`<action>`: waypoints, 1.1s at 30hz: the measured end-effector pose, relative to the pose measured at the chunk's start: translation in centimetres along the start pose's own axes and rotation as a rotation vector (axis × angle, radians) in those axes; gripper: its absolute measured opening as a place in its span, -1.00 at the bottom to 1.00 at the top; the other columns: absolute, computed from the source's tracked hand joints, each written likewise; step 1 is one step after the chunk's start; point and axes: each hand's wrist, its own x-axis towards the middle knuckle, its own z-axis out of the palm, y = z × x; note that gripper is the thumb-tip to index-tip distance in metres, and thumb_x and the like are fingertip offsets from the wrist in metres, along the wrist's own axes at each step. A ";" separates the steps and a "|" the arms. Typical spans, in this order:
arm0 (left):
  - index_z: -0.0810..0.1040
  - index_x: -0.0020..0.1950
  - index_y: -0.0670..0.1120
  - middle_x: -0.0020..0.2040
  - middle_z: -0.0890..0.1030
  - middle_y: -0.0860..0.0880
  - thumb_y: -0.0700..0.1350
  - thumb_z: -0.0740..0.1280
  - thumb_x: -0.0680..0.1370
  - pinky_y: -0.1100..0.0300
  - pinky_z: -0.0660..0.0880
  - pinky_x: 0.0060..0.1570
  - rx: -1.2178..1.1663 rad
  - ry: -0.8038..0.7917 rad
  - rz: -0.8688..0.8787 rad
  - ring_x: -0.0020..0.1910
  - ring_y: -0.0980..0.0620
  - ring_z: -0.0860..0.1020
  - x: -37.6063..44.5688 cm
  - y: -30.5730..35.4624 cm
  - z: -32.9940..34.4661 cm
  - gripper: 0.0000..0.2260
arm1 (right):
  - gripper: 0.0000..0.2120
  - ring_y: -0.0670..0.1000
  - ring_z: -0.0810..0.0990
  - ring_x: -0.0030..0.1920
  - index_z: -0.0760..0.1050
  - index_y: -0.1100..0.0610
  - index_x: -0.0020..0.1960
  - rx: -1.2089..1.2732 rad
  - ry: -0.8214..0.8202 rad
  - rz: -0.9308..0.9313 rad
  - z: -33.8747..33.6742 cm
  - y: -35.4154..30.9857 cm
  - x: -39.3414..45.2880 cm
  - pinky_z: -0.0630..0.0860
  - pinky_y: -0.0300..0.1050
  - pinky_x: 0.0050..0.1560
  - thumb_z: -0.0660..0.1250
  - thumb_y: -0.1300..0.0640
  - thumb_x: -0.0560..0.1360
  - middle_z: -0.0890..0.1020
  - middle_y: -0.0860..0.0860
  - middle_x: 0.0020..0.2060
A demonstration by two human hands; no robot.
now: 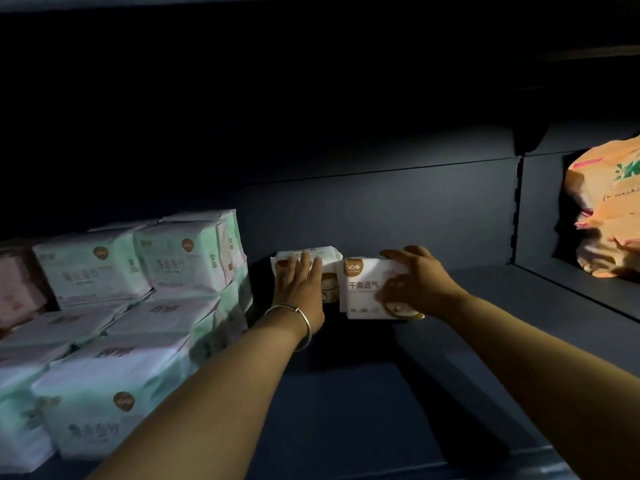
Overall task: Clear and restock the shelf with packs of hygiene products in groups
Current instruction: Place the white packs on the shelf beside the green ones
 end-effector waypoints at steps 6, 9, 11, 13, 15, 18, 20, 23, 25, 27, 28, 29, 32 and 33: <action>-0.05 0.54 -0.08 0.50 0.06 -0.08 -0.25 0.28 0.46 0.01 0.05 0.48 0.055 0.176 0.020 0.47 -0.15 0.03 1.9 -1.0 1.8 -0.26 | -0.52 0.18 0.47 0.17 0.42 0.12 0.32 -0.174 0.160 0.030 0.4 1.6 1.9 0.40 -0.13 0.07 0.39 0.22 0.42 0.39 0.14 0.24; 0.07 0.50 -0.05 0.45 0.14 -0.06 -0.24 0.32 0.43 0.03 0.09 0.47 0.021 0.227 0.030 0.43 -0.14 0.10 2.4 -1.1 2.3 -0.29 | -0.52 0.20 0.43 0.23 0.40 0.14 0.34 -0.165 0.147 0.056 0.9 1.8 2.9 0.42 -0.11 0.14 0.35 0.28 0.44 0.33 0.16 0.30; 0.12 0.48 -0.06 0.43 0.18 -0.06 -0.23 0.33 0.41 0.01 0.12 0.46 0.026 0.246 0.029 0.41 -0.14 0.13 2.7 -1.0 2.5 -0.31 | -0.50 0.22 0.38 0.31 0.36 0.13 0.37 -0.148 0.121 0.048 1.9 1.2 3.8 0.41 -0.08 0.21 0.32 0.29 0.46 0.24 0.18 0.39; 0.13 0.48 -0.06 0.42 0.18 -0.07 -0.24 0.34 0.41 0.01 0.13 0.45 0.020 0.244 0.031 0.40 -0.14 0.14 2.8 -1.1 2.7 -0.31 | -0.51 0.25 0.30 0.38 0.32 0.11 0.42 -0.137 0.117 0.051 3.0 0.5 4.6 0.37 -0.03 0.29 0.27 0.28 0.50 0.13 0.19 0.46; 0.12 0.48 -0.06 0.42 0.17 -0.06 -0.23 0.35 0.40 0.00 0.13 0.45 0.012 0.240 0.035 0.41 -0.14 0.12 2.8 -1.2 2.8 -0.30 | -0.51 0.26 0.25 0.42 0.30 0.08 0.44 -0.147 0.120 0.054 4.2 0.1 5.2 0.35 -0.01 0.33 0.21 0.27 0.53 0.07 0.17 0.49; 0.09 0.48 -0.06 0.43 0.14 -0.05 -0.23 0.36 0.40 0.02 0.11 0.47 -0.003 0.231 0.033 0.42 -0.13 0.08 2.7 -1.2 3.0 -0.28 | -0.51 0.26 0.19 0.45 0.29 0.01 0.45 -0.155 0.104 0.063 4.9 0.1 5.7 0.32 0.04 0.39 0.19 0.27 0.55 0.00 0.13 0.52; 0.06 0.50 -0.05 0.45 0.11 -0.04 -0.24 0.35 0.41 0.01 0.09 0.47 -0.017 0.216 0.024 0.44 -0.13 0.05 2.6 -1.1 3.0 -0.26 | -0.46 0.25 0.02 0.50 0.23 -0.05 0.48 -0.221 0.072 0.075 4.7 0.1 5.6 0.18 0.19 0.45 0.22 0.23 0.54 -0.07 0.11 0.53; -0.01 0.52 -0.07 0.50 0.04 -0.06 -0.24 0.32 0.43 -0.02 0.02 0.49 0.013 0.160 0.019 0.48 -0.14 0.00 2.4 -1.0 2.3 -0.25 | -0.30 0.22 -0.26 0.51 -0.05 -0.13 0.53 -0.372 0.040 0.077 4.0 -0.2 4.6 -0.13 0.30 0.46 0.24 0.17 0.54 -0.23 0.09 0.53; -0.11 0.54 -0.06 0.54 -0.12 -0.09 -0.24 0.28 0.47 -0.07 -0.10 0.50 0.024 0.093 -0.006 0.52 -0.16 -0.14 1.9 -0.5 1.5 -0.23 | -0.24 0.21 -0.31 0.50 -0.18 -0.11 0.54 -0.508 0.062 0.012 3.7 -0.7 3.8 -0.20 0.28 0.46 0.24 0.14 0.55 -0.27 0.08 0.52; -0.21 0.54 -0.01 0.54 -0.28 -0.08 -0.26 0.23 0.51 -0.13 -0.20 0.48 0.011 0.032 -0.045 0.51 -0.16 -0.29 0.9 0.1 0.6 -0.23 | -0.27 0.18 -0.28 0.51 -0.18 -0.08 0.54 -0.593 0.054 -0.072 3.4 -1.3 2.6 -0.21 0.24 0.47 0.20 0.13 0.56 -0.23 0.07 0.53; -0.22 0.54 0.01 0.54 -0.30 -0.07 -0.26 0.21 0.52 -0.14 -0.22 0.48 0.011 0.015 -0.048 0.50 -0.16 -0.32 0.4 0.3 0.3 -0.24 | -0.30 0.16 -0.24 0.52 -0.14 -0.06 0.55 -0.608 0.030 -0.104 3.2 -1.7 1.9 -0.19 0.22 0.48 0.19 0.13 0.57 -0.18 0.06 0.54; -0.21 0.54 0.01 0.54 -0.30 -0.06 -0.26 0.20 0.53 -0.14 -0.22 0.48 0.014 0.000 -0.042 0.50 -0.16 -0.31 -0.2 0.6 -0.1 -0.25 | -0.33 0.14 -0.20 0.53 -0.08 -0.04 0.55 -0.617 0.000 -0.128 3.0 -2.1 1.2 -0.17 0.20 0.49 0.20 0.12 0.56 -0.12 0.06 0.55; -0.11 0.55 0.02 0.56 -0.19 -0.04 -0.20 0.19 0.56 -0.12 -0.18 0.48 0.014 -0.051 -0.029 0.53 -0.12 -0.22 -2.5 1.3 -1.0 -0.34 | -0.38 0.11 -0.07 0.54 0.06 0.02 0.53 -0.643 -0.082 -0.153 2.0 -3.5 -1.8 -0.09 0.13 0.51 0.25 0.09 0.55 0.05 0.06 0.53; -0.06 0.55 0.03 0.56 -0.14 -0.03 -0.17 0.20 0.56 -0.10 -0.16 0.48 0.012 -0.062 -0.021 0.53 -0.10 -0.17 -3.6 1.5 -1.4 -0.36 | -0.39 0.10 -0.04 0.53 0.08 0.03 0.53 -0.633 -0.101 -0.145 1.6 -3.9 -2.9 -0.08 0.10 0.50 0.24 0.09 0.55 0.09 0.06 0.52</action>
